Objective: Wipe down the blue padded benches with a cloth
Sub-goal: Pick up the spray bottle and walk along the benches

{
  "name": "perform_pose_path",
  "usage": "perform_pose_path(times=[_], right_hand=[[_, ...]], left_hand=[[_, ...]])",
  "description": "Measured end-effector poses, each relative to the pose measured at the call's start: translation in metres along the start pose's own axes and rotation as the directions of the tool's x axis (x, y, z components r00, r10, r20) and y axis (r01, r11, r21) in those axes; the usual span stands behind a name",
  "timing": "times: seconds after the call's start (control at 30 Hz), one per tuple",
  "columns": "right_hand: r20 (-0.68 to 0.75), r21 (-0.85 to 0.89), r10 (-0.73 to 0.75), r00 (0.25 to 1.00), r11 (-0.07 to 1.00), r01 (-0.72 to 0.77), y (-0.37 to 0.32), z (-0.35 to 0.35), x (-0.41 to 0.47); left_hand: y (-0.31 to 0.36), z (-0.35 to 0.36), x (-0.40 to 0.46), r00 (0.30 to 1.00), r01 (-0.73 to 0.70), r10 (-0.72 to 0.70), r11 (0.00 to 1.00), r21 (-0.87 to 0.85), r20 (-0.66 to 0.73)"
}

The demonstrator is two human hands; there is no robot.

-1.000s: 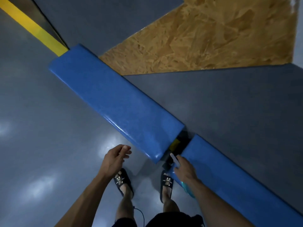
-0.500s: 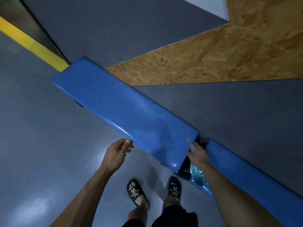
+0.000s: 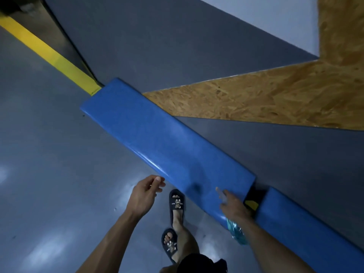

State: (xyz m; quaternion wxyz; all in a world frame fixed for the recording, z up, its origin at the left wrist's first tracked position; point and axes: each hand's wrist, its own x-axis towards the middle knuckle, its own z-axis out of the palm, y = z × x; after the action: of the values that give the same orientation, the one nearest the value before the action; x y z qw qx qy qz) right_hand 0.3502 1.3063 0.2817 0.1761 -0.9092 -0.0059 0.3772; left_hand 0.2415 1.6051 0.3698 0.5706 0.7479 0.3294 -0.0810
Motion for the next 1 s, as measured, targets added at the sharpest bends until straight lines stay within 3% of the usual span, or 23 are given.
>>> perform_pose_path(times=[0.1,0.2,0.5,0.7,1.0], right_hand=[[0.107,-0.099,-0.059,0.993,0.993,0.07,-0.011,0.038,-0.002],[0.111,-0.066,-0.028,0.993,0.997,0.036,-0.032,0.046,0.004],[-0.101,0.169,-0.051,0.994,0.983,0.068,-0.115,-0.034,0.098],[-0.13,0.073,0.011,0.991,0.997,-0.001,-0.156,-0.066,0.14],[0.078,-0.034,-0.08,0.994,0.996,0.083,-0.18,0.007,0.104]], left_hand=[[0.007,-0.011,0.018,1.0,0.022,-0.022,1.0,0.013,-0.004],[0.015,-0.022,0.037,0.999,0.042,-0.042,0.999,0.024,-0.008],[0.045,-0.056,0.081,0.996,0.064,-0.065,0.998,-0.021,-0.065],[0.045,-0.078,0.105,0.992,0.082,-0.087,0.995,-0.055,-0.087],[0.031,-0.123,0.14,0.994,0.094,-0.098,0.993,-0.072,-0.053]])
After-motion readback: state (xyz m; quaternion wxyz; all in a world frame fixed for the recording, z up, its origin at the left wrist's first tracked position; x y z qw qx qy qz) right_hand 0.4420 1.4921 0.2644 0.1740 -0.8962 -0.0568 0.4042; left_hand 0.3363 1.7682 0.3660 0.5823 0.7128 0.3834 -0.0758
